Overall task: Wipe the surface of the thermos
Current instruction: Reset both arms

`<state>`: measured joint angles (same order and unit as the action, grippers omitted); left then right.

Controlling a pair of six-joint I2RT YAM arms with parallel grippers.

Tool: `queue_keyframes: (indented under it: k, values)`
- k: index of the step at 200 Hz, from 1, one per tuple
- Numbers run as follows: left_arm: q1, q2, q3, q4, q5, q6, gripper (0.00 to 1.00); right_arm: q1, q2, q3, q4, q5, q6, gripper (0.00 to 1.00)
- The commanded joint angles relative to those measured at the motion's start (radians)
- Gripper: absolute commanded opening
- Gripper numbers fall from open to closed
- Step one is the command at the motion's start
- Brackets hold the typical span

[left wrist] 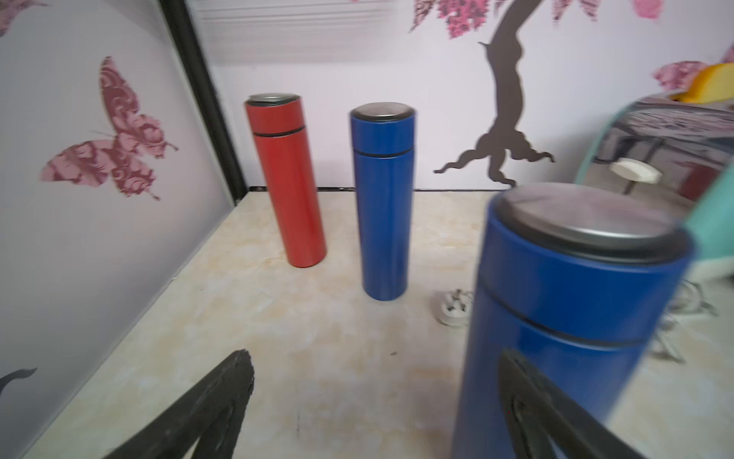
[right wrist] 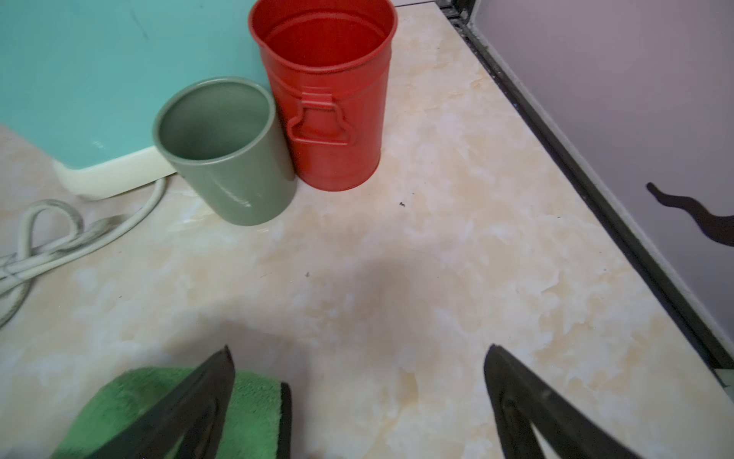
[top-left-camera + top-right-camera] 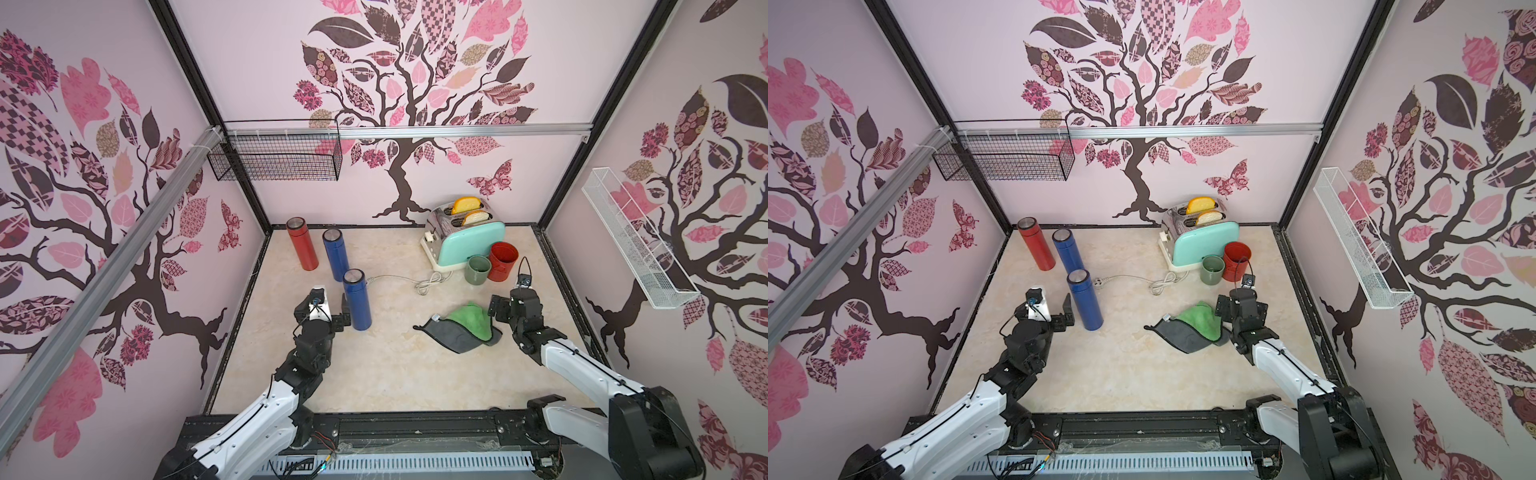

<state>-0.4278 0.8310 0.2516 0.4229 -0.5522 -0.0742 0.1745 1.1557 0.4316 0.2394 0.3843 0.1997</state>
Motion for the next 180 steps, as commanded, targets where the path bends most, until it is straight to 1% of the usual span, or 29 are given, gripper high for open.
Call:
queue_keyframes:
  k: [1, 12, 26, 39, 50, 64, 83, 93, 105, 112, 128, 141, 150, 154, 166, 170, 175, 180]
  values:
    - [0.122, 0.086, -0.01, 0.211, 0.104, -0.029, 0.98, -0.035, 0.07, -0.025, 0.317, 0.056, -0.039, 1.0]
    - [0.164, 0.129, -0.003, 0.232, 0.116, -0.026, 0.98, -0.039, 0.104, -0.055, 0.414, 0.022, -0.047, 0.99]
    - [0.178, 0.163, -0.003, 0.269, 0.117, 0.019, 0.98, -0.04, 0.147, -0.075, 0.497, 0.023, -0.054, 0.99]
    - [0.199, 0.188, -0.011, 0.303, 0.091, 0.053, 0.98, -0.044, 0.181, -0.092, 0.566, 0.02, -0.065, 0.99]
    - [0.245, 0.202, -0.022, 0.329, 0.109, 0.045, 0.98, -0.048, 0.213, -0.109, 0.646, 0.012, -0.081, 1.0]
    - [0.283, 0.21, -0.025, 0.324, 0.125, 0.027, 0.98, -0.052, 0.255, -0.107, 0.677, 0.005, -0.083, 0.99]
    - [0.305, 0.229, -0.041, 0.37, 0.118, 0.037, 0.98, -0.055, 0.261, -0.088, 0.648, -0.02, -0.103, 0.99]
    - [0.346, 0.257, -0.051, 0.402, 0.114, -0.003, 0.98, -0.063, 0.271, -0.08, 0.655, -0.04, -0.104, 1.0]
    - [0.429, 0.306, -0.053, 0.421, 0.188, -0.082, 0.98, -0.084, 0.281, -0.056, 0.612, -0.107, -0.104, 0.99]
    - [0.453, 0.346, -0.063, 0.462, 0.213, -0.095, 0.98, -0.093, 0.294, -0.04, 0.596, -0.119, -0.098, 0.99]
    - [0.458, 0.44, -0.089, 0.592, 0.22, -0.072, 0.98, -0.131, 0.317, -0.008, 0.55, -0.182, -0.077, 1.0]
    - [0.461, 0.489, -0.063, 0.568, 0.269, -0.061, 0.98, -0.172, 0.328, 0.012, 0.525, -0.241, -0.053, 1.0]
    - [0.461, 0.529, -0.047, 0.582, 0.3, -0.052, 0.98, -0.192, 0.323, 0.001, 0.543, -0.263, -0.041, 0.99]
    - [0.461, 0.545, -0.046, 0.596, 0.314, -0.046, 0.97, -0.198, 0.318, -0.011, 0.558, -0.27, -0.04, 1.0]
    - [0.463, 0.594, -0.053, 0.66, 0.305, -0.048, 0.98, -0.203, 0.284, -0.079, 0.642, -0.277, -0.054, 1.0]
    - [0.463, 0.611, -0.053, 0.677, 0.306, -0.047, 0.98, -0.204, 0.288, -0.12, 0.715, -0.278, -0.058, 0.99]
    - [0.465, 0.633, -0.049, 0.693, 0.319, -0.046, 0.98, -0.203, 0.308, -0.175, 0.855, -0.273, -0.06, 0.99]
    - [0.465, 0.655, -0.04, 0.694, 0.335, -0.041, 0.98, -0.203, 0.33, -0.213, 0.963, -0.298, -0.07, 1.0]
